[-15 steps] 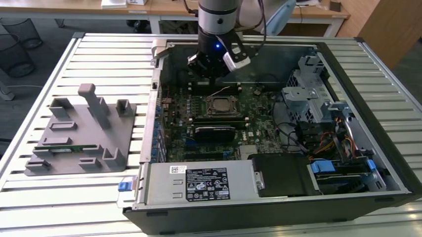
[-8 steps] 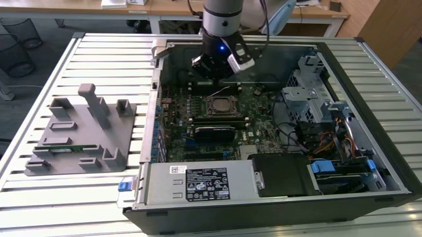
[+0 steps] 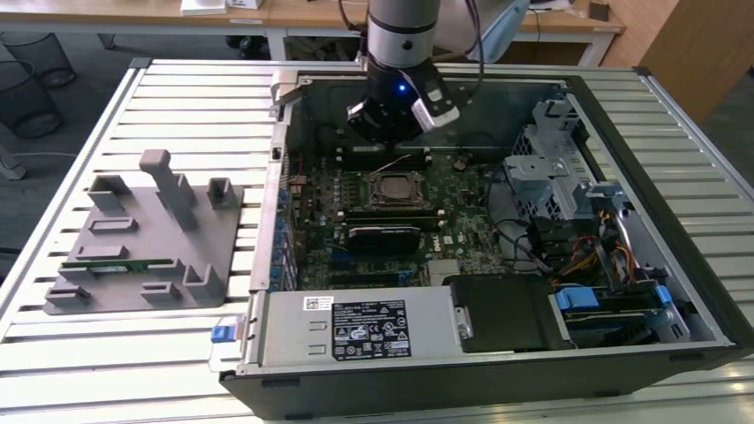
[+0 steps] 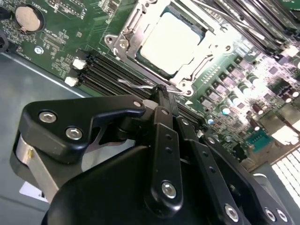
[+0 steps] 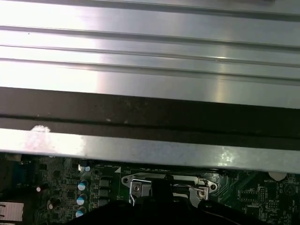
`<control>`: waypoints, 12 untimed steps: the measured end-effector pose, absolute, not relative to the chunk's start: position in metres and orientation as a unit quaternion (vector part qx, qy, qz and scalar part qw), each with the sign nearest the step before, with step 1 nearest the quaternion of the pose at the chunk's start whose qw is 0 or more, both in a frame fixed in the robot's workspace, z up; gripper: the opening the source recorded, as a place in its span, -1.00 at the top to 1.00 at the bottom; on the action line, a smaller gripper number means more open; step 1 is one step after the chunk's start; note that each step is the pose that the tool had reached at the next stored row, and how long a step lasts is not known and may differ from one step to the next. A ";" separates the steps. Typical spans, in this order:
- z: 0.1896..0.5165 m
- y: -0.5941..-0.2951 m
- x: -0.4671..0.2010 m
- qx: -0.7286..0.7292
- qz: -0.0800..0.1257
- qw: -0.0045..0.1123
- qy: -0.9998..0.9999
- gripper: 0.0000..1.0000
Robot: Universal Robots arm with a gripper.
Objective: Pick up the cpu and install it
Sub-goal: 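Install the first cpu locking lever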
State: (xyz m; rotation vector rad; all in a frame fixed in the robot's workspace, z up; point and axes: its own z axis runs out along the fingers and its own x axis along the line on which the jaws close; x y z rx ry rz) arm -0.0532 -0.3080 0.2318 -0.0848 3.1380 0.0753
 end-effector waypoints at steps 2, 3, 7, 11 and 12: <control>0.231 -0.307 -0.050 -0.027 0.024 0.001 0.999 0.79; 0.230 -0.306 -0.050 -0.027 0.024 0.001 0.999 0.79; 0.227 -0.305 -0.048 -0.027 0.023 0.001 0.999 0.79; 0.226 -0.304 -0.045 -0.027 0.023 0.001 0.999 0.79; 0.226 -0.304 -0.044 -0.027 0.023 0.001 0.999 0.79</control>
